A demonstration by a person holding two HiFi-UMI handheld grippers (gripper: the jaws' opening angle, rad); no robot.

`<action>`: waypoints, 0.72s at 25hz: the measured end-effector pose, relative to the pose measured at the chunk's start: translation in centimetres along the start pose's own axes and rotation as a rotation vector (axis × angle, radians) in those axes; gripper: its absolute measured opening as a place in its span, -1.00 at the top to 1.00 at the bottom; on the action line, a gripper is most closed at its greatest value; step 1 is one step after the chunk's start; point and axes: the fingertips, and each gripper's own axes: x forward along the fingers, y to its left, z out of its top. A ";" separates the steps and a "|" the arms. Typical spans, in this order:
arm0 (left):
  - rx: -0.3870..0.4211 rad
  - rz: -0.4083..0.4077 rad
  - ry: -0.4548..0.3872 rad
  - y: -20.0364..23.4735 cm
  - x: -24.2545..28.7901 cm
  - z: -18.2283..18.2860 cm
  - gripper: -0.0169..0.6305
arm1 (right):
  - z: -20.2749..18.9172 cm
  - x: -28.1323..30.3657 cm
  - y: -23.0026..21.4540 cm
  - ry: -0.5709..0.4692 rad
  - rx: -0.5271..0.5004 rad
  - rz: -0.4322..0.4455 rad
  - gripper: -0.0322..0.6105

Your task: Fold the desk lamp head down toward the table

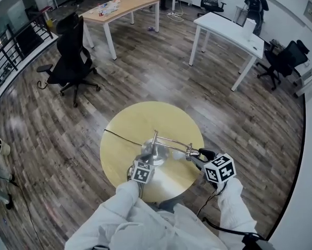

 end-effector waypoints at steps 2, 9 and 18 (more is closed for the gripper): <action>-0.006 -0.002 0.014 0.1 0.2 -0.5 0.95 | -1.0 2.2 0.5 0.010 -0.030 -0.010 0.31; 0.006 -0.016 0.020 0.1 0.0 -0.3 0.95 | -2.4 5.9 1.6 -0.017 -0.017 0.005 0.37; -0.011 -0.014 0.023 0.1 0.2 -0.8 0.95 | -2.6 6.7 1.8 -0.024 0.005 0.012 0.37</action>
